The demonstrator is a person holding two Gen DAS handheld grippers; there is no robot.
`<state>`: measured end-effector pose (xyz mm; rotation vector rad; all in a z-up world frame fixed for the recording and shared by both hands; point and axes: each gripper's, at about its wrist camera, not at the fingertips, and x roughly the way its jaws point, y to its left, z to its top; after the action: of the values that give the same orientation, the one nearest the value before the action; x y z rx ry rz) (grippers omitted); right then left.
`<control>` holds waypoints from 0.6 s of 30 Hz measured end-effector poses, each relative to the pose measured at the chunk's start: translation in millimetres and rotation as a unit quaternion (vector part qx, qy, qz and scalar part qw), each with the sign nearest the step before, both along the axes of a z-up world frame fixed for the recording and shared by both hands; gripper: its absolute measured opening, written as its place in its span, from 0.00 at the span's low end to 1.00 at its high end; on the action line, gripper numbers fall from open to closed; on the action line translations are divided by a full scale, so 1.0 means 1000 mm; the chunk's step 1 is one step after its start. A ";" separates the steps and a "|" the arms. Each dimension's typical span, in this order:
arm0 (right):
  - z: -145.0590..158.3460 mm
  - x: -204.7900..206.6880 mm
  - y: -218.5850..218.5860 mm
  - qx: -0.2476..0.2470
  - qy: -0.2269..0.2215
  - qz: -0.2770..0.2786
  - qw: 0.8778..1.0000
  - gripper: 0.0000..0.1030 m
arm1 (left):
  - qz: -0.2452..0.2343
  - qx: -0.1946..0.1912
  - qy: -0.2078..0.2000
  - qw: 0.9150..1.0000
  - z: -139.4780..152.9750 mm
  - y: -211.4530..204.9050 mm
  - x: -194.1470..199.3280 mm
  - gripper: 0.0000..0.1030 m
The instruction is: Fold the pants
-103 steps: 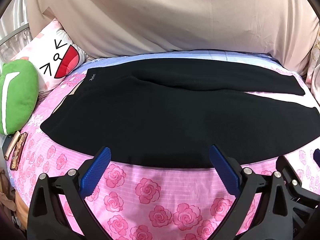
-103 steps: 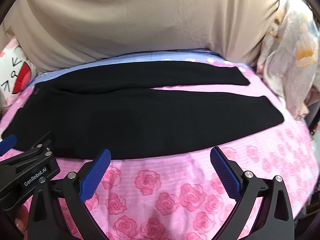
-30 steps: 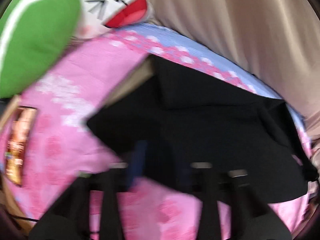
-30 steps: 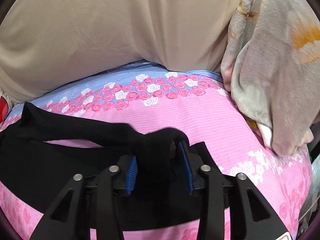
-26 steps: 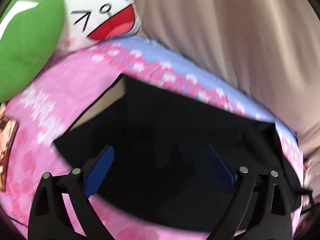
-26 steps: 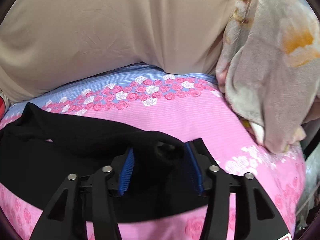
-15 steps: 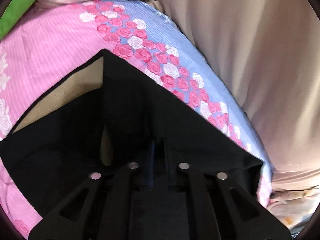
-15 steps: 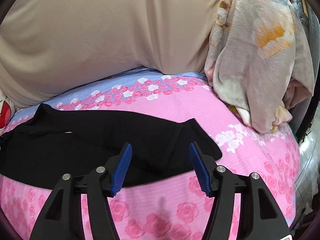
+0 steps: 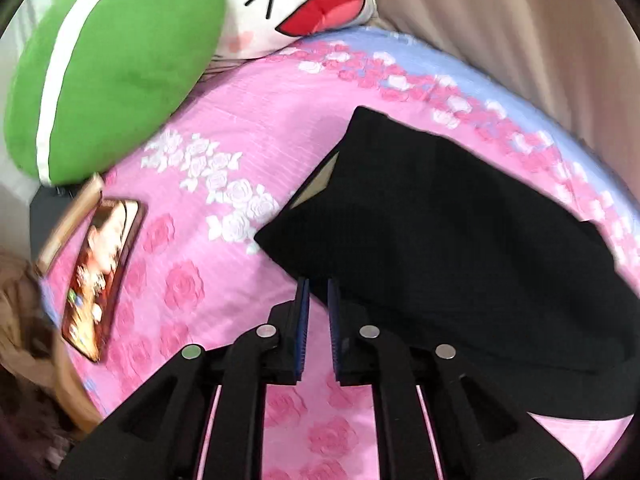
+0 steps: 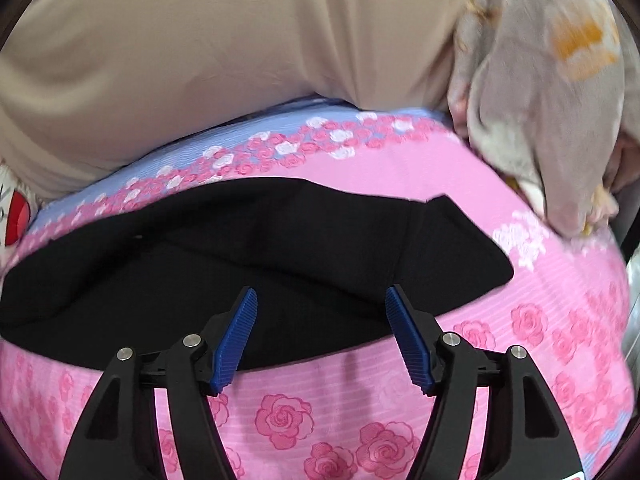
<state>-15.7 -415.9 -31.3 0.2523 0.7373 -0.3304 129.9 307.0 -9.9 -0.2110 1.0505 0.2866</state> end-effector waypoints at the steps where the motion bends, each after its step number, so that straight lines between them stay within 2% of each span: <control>1: 0.002 -0.003 -0.003 -0.003 -0.001 -0.005 1.000 0.63 | -0.006 -0.017 -0.012 1.000 0.007 -0.003 -0.007 0.12; 3: 0.005 -0.009 -0.012 -0.010 -0.001 -0.014 1.000 0.66 | -0.022 -0.023 -0.030 0.999 0.019 -0.018 -0.014 0.21; 5: 0.006 -0.013 -0.030 0.001 0.004 -0.029 1.000 0.68 | -0.045 -0.013 -0.043 0.998 0.028 -0.043 -0.019 0.40; 8: 0.003 -0.014 -0.062 0.062 -0.007 -0.041 0.997 0.69 | -0.090 0.001 -0.068 0.994 0.034 -0.089 -0.026 0.64; 10: -0.003 -0.006 -0.082 0.101 -0.006 -0.041 0.994 0.71 | -0.118 -0.005 -0.077 0.990 0.036 -0.120 -0.029 0.67; 13: -0.015 0.025 -0.102 0.122 0.009 -0.029 0.992 0.71 | -0.153 -0.031 -0.073 0.985 0.030 -0.158 -0.027 0.68; 14: -0.022 0.042 -0.106 0.123 0.020 -0.014 0.992 0.65 | -0.160 -0.040 -0.068 0.984 0.027 -0.168 -0.026 0.68; 15: -0.026 0.056 -0.106 0.121 0.031 0.003 0.992 0.25 | -0.164 -0.047 -0.061 0.983 0.024 -0.178 -0.024 0.68; 16: -0.028 0.070 -0.106 0.113 0.045 0.016 0.992 0.05 | -0.167 -0.050 -0.055 0.983 0.021 -0.183 -0.024 0.68; 17: -0.016 0.079 -0.104 0.088 0.039 0.025 0.995 0.07 | -0.171 -0.050 -0.049 0.983 0.019 -0.190 -0.023 0.68; 18: 0.009 0.077 -0.102 0.063 0.002 0.041 0.997 0.07 | -0.171 -0.046 -0.045 0.983 0.017 -0.193 -0.023 0.68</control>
<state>61.3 -517.4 -22.6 0.3407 0.7707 -0.2069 106.6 114.4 6.8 -0.1212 0.9927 -0.0805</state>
